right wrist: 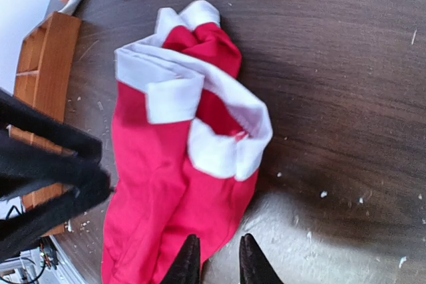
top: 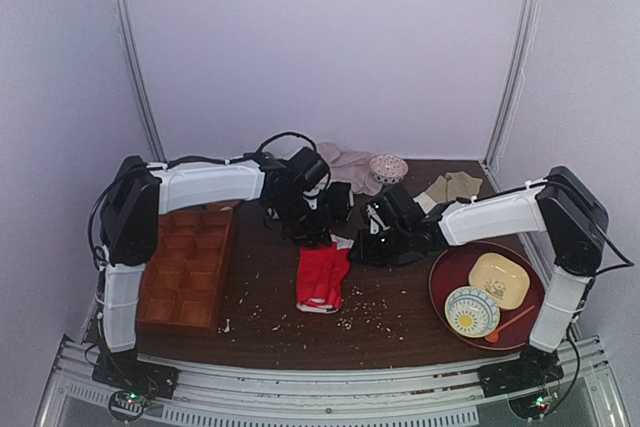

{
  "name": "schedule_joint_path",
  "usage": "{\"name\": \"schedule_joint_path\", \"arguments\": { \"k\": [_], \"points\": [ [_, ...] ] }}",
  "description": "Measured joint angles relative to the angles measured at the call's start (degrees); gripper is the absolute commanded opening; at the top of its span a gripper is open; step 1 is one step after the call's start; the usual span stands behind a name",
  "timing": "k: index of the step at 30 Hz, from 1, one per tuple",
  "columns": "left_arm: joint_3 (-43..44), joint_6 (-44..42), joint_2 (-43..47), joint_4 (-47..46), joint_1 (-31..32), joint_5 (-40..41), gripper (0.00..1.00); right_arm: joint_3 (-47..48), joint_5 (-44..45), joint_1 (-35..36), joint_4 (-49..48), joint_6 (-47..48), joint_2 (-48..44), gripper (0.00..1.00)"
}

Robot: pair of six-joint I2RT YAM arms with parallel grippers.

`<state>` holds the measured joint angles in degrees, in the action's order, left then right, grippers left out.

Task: Roll the underwear
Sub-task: Smooth out the underwear at the center of the board.

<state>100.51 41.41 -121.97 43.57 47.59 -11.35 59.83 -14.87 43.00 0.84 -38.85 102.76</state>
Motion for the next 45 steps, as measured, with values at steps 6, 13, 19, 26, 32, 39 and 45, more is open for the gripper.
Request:
{"name": "schedule_joint_path", "arguments": {
  "k": [6, 13, 19, 26, 32, 39, 45],
  "points": [
    [1.1, 0.2, -2.3, -0.6, 0.0, -0.9, 0.44, 1.2, -0.8, -1.5, -0.2, 0.1, 4.0, 0.25],
    [3.9, 0.3, -5.1, -0.8, 0.0, -1.3, 0.43, 3.7, -2.1, -2.9, -0.9, 0.1, 6.4, 0.18],
    [5.0, 0.4, -7.6, -1.2, 0.0, -1.1, 0.30, 4.9, -3.6, -3.4, -2.3, -0.1, 8.3, 0.02],
    [6.4, 0.3, -8.9, -0.8, 0.0, 0.4, 0.00, 5.0, -4.5, -3.8, -3.3, -0.5, 9.7, 0.00],
    [7.5, 0.2, -8.9, 0.0, 0.0, 1.2, 0.00, 5.0, -5.1, -3.8, -4.6, -0.6, 9.7, 0.00],
    [7.5, 0.2, -8.6, -0.1, 0.0, 0.7, 0.00, 5.5, -7.2, -3.9, -7.6, -1.0, 9.8, 0.00],
    [7.6, 0.8, -7.3, -0.2, 0.0, -0.5, 0.00, 7.8, -8.1, -4.0, -8.8, -2.2, 11.7, 0.00]
  ]
}}
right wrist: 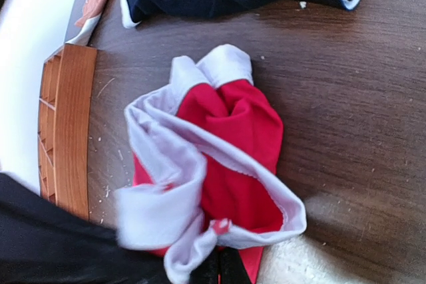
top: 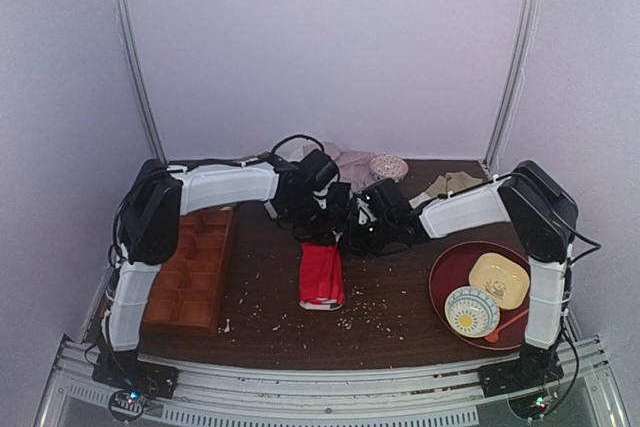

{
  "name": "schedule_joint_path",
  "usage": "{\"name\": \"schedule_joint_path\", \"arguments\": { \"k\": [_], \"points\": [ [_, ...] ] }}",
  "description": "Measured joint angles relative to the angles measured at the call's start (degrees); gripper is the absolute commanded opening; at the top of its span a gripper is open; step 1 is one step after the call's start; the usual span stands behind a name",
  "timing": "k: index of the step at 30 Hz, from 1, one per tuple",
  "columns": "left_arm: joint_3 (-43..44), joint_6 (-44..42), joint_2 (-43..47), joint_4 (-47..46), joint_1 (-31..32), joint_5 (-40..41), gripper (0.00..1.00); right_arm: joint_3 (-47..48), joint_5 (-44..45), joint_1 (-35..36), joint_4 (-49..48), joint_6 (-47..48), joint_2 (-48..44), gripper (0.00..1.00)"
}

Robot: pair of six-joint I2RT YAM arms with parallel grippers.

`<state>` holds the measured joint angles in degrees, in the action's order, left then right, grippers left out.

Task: Roll the underwear
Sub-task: Smooth out the underwear at the center of the board.

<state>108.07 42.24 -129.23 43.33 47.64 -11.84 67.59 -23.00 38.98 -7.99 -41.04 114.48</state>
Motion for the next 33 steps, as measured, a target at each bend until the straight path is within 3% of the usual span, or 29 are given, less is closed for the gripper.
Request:
{"name": "schedule_joint_path", "arguments": {
  "k": [12, 33],
  "points": [
    [-0.9, 2.0, 1.8, -2.3, 0.1, -2.2, 0.00, 0.6, -0.4, -0.8, -0.1, -1.4, 3.0, 0.00],
    [-1.7, 4.3, -0.7, -2.9, 0.2, -1.7, 0.09, -2.8, -2.0, -1.6, -3.1, -0.9, 1.6, 0.18]
  ]
}}
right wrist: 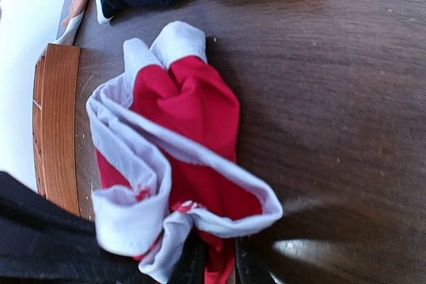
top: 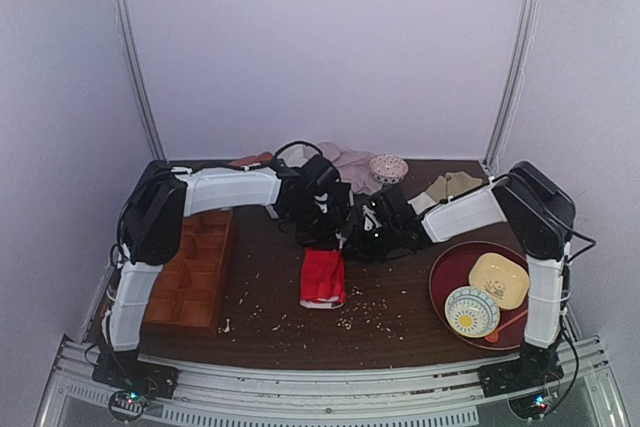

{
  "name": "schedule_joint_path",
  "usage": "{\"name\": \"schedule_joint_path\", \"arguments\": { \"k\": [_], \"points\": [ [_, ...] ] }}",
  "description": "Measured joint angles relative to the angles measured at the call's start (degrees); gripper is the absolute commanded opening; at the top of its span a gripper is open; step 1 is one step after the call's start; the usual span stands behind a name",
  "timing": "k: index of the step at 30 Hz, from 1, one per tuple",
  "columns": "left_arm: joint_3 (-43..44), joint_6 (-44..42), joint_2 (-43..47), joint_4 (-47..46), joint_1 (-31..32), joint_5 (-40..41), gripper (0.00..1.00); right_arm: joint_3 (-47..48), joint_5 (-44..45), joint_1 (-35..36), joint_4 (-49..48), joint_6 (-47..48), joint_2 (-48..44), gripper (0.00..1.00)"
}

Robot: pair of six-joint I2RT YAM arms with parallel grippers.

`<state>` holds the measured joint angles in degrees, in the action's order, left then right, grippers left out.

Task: Roll the underwear
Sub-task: Smooth out the underwear at the center of the board.

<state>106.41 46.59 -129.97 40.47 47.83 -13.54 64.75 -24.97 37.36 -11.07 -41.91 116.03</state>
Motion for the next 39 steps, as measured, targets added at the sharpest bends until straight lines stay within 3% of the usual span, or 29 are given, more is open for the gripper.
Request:
{"name": "schedule_joint_path", "arguments": {
  "k": [10, 15, 19, 21, 28, 39],
  "points": [
    [1.0, 0.5, -1.0, 0.7, -0.1, -0.7, 0.10, -5.1, -0.3, 0.0, 1.0, 4.6, -6.4, 0.27],
    [2.2, 0.8, -1.4, 1.0, -0.1, -0.9, 0.26, -8.1, -0.3, 0.0, 2.1, 6.7, -11.4, 0.29],
    [3.6, 1.3, -2.6, 1.1, -0.1, -1.3, 0.32, -9.9, 0.5, 0.0, 3.3, 7.6, -14.3, 0.29],
    [4.2, 1.3, -3.3, 1.1, -0.1, -1.5, 0.42, -10.8, 0.7, 0.0, 3.6, 7.7, -15.4, 0.29],
    [4.9, 1.6, -4.3, 1.2, -0.2, -2.0, 0.54, -13.4, 1.5, 0.0, 5.4, 7.7, -19.4, 0.29],
    [3.5, 1.2, 4.2, 3.1, -0.9, -0.2, 0.57, -12.1, 0.4, 1.4, 11.3, 8.8, -23.1, 0.29]
  ]
}}
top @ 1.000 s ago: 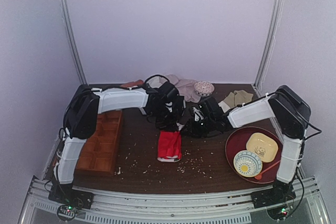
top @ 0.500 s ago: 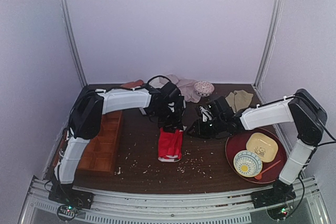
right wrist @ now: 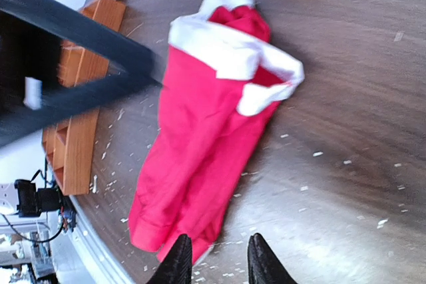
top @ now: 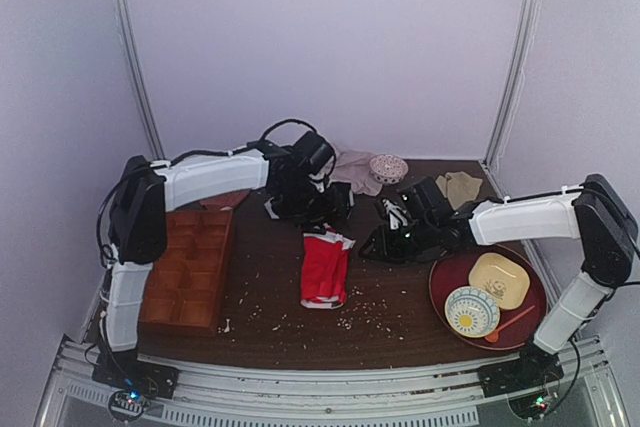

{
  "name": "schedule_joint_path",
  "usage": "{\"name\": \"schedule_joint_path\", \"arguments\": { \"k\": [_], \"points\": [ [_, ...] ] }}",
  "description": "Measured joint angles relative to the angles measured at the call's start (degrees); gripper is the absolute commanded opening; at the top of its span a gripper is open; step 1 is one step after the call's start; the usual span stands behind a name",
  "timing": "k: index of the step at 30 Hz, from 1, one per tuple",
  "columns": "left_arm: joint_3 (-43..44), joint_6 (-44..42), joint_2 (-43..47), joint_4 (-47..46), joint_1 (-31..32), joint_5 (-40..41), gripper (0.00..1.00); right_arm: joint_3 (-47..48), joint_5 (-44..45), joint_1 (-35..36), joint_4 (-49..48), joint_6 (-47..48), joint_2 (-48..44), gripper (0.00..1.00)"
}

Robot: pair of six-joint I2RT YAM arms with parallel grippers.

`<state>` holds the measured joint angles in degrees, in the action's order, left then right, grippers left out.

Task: Roll the underwear
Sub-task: Smooth out the underwear at the center of the board.

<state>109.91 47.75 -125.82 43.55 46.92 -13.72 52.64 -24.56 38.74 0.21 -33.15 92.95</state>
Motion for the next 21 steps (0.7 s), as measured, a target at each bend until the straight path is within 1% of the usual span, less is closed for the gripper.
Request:
{"name": "schedule_joint_path", "arguments": {
  "k": [5, 10, 15, 21],
  "points": [
    [-6.4, -0.4, 10.1, 0.5, -1.2, 2.8, 0.57, 4.0, -2.4, 2.4, 2.3, -0.9, 1.5, 0.30],
    [-16.4, -0.9, 18.8, 0.2, -2.2, 5.1, 0.57, 8.6, -4.1, 5.3, 4.6, -2.1, 5.9, 0.30],
    [-25.5, -0.8, 21.3, -0.2, -2.3, 5.6, 0.57, 11.9, -5.0, 8.2, 7.7, -3.3, 10.8, 0.30],
    [-31.1, -0.3, 23.6, -0.5, -2.3, 6.0, 0.57, 12.4, -5.0, 9.6, 10.5, -4.5, 12.5, 0.31]
  ]
}}
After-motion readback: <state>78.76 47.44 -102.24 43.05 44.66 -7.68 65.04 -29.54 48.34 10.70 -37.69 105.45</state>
